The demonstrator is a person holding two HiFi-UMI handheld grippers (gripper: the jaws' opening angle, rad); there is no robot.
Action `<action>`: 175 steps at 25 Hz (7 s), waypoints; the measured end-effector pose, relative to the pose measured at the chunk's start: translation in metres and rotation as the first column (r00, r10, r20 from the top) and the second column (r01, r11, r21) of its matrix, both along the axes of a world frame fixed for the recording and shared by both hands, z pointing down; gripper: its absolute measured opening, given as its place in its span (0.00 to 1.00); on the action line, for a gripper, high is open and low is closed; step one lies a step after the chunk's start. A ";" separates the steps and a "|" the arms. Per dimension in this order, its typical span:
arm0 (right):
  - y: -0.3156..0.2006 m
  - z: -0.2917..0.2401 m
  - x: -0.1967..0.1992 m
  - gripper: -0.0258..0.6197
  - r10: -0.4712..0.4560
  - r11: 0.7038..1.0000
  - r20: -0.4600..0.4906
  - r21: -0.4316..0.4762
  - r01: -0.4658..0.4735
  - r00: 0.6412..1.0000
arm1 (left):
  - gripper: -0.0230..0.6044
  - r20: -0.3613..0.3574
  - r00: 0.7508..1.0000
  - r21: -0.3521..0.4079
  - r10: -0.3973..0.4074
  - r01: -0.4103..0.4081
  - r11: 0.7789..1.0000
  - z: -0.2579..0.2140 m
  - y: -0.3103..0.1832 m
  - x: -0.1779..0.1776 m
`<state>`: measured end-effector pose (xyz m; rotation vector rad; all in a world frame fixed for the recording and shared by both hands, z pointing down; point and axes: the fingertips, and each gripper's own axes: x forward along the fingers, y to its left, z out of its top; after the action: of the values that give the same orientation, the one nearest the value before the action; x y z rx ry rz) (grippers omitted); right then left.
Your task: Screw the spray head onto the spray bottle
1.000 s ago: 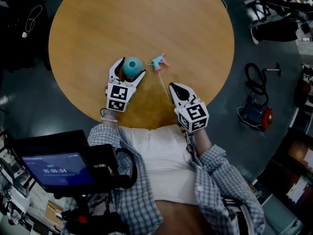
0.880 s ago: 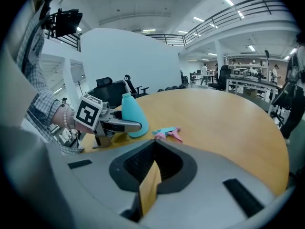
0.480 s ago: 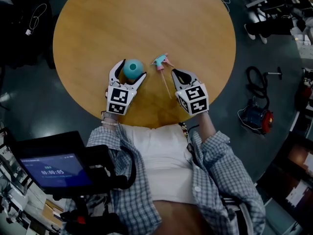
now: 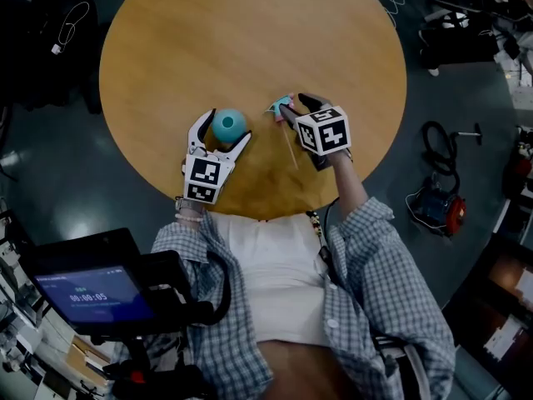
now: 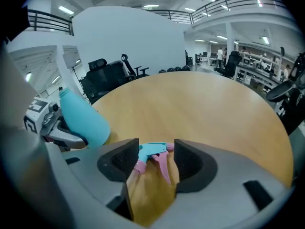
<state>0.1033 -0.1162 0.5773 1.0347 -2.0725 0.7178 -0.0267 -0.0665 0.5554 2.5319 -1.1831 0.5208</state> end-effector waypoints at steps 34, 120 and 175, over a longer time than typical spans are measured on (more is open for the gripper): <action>-0.005 -0.025 0.006 0.10 0.363 0.929 0.433 -0.240 -0.282 0.825 | 0.69 0.020 0.999 -0.004 0.040 -0.040 0.999 -0.017 0.017 0.013; 0.041 -0.264 -0.070 0.08 -0.394 0.783 0.573 0.619 -0.065 0.719 | 0.69 -0.119 0.974 -0.007 0.195 -0.197 0.980 -0.075 -0.008 0.058; 0.044 -0.245 -0.037 0.03 -0.410 0.692 0.220 0.707 0.145 0.885 | 0.69 0.018 0.974 0.123 0.224 -0.225 0.967 -0.082 -0.013 0.047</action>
<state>0.0665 -0.0719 0.3320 0.9413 -2.8552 -0.0586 0.0201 -0.0799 0.4731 2.7926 -0.9621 0.5187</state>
